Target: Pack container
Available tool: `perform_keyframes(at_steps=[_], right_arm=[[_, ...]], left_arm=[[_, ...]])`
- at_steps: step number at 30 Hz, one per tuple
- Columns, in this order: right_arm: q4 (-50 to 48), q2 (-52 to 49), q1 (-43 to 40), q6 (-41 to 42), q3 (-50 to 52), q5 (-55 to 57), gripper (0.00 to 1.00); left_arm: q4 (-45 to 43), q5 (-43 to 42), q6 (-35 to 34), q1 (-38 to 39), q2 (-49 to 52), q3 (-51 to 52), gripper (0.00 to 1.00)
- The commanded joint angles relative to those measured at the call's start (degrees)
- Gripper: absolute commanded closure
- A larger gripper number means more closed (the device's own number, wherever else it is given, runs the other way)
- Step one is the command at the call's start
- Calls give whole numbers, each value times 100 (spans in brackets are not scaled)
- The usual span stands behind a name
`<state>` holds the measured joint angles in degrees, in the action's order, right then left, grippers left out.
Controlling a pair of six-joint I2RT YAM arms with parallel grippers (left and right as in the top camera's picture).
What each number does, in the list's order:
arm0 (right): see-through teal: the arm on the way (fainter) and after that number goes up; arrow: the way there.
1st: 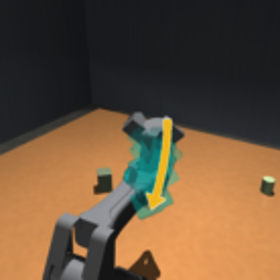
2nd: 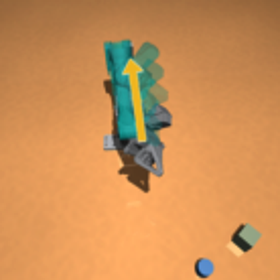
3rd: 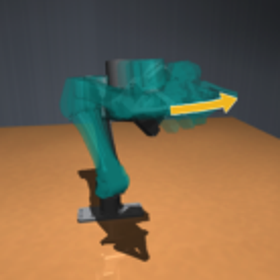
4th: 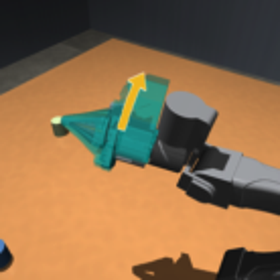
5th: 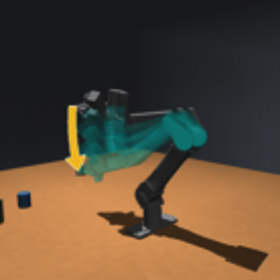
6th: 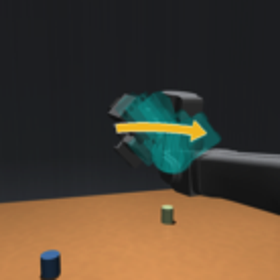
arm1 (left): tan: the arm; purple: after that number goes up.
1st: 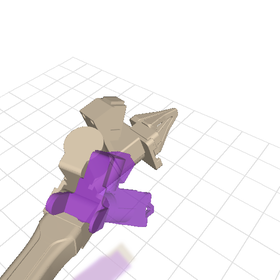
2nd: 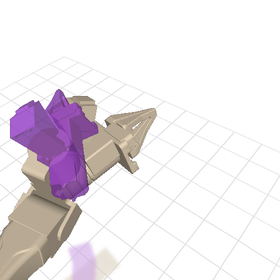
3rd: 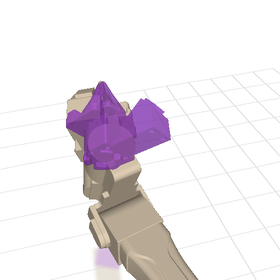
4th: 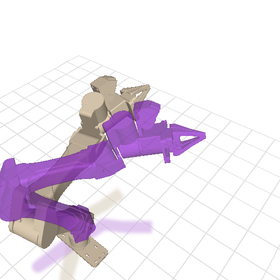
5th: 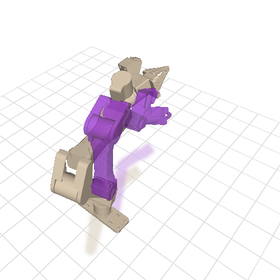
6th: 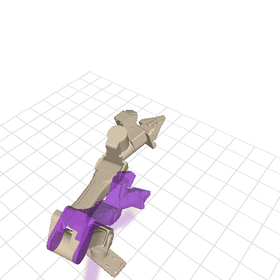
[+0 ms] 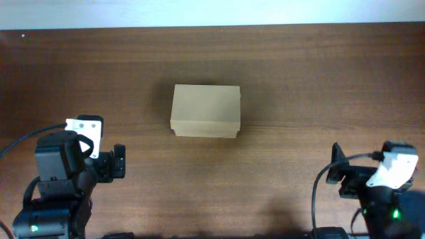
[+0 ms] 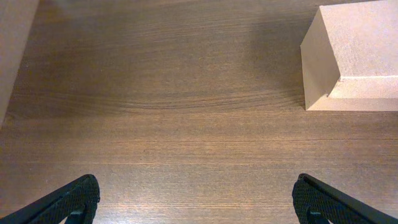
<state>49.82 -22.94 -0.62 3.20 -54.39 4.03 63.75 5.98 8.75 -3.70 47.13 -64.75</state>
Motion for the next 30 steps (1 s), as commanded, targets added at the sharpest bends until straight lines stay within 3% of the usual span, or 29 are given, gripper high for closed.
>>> perform_keyframes(at_steps=[1,9,17,30], right_arm=[[-590,610,-160,33,966,-717,1],[-2267,1281,-181,33,2918,-837,1],[-3211,1381,-166,31,3989,-750,1],[-3226,2280,-170,31,4562,-619,1]], left_arm=[[-9,-61,-55,-4,-31,17,0],[-9,-61,-55,-4,-31,17,0],[-9,-61,-55,-4,-31,17,0],[-9,-61,-55,-4,-31,17,0]])
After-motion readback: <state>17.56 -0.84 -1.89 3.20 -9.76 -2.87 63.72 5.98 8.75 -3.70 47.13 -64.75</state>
